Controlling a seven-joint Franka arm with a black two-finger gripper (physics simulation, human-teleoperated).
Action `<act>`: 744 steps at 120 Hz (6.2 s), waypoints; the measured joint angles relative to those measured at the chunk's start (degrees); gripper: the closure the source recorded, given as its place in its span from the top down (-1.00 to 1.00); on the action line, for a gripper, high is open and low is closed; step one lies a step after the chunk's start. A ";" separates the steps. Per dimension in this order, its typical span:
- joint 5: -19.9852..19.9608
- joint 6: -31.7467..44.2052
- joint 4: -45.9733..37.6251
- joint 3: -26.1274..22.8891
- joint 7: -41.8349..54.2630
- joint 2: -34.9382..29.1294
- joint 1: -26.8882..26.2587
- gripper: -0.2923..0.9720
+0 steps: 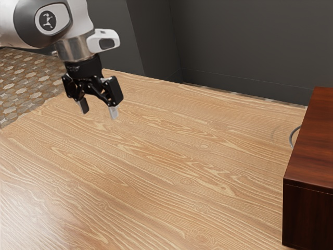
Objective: Pull the drawer handle with one arm to open the drawer
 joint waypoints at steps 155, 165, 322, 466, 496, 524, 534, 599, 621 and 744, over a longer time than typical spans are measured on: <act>-15.19 20.24 21.17 -12.65 -10.03 25.96 0.19 0.53; -14.94 21.82 22.94 -12.81 -11.14 28.10 0.02 0.52; -20.20 32.29 25.07 -19.44 -20.85 35.78 -6.22 0.10; -18.69 35.07 22.10 -19.15 -23.24 35.40 -7.26 -0.41; -17.99 34.92 21.45 -19.03 -23.35 34.57 -6.77 -0.38; -17.24 34.49 21.46 -19.07 -23.44 34.39 -6.69 -0.38; -17.00 34.38 21.45 -19.08 -23.47 34.25 -6.50 -0.39; -14.57 31.66 18.21 -18.97 -23.65 31.89 -4.77 -0.49; -14.43 30.79 16.14 -18.99 -23.59 30.12 -3.78 -0.50; -14.42 30.30 5.87 -18.86 -22.97 22.05 5.27 -0.49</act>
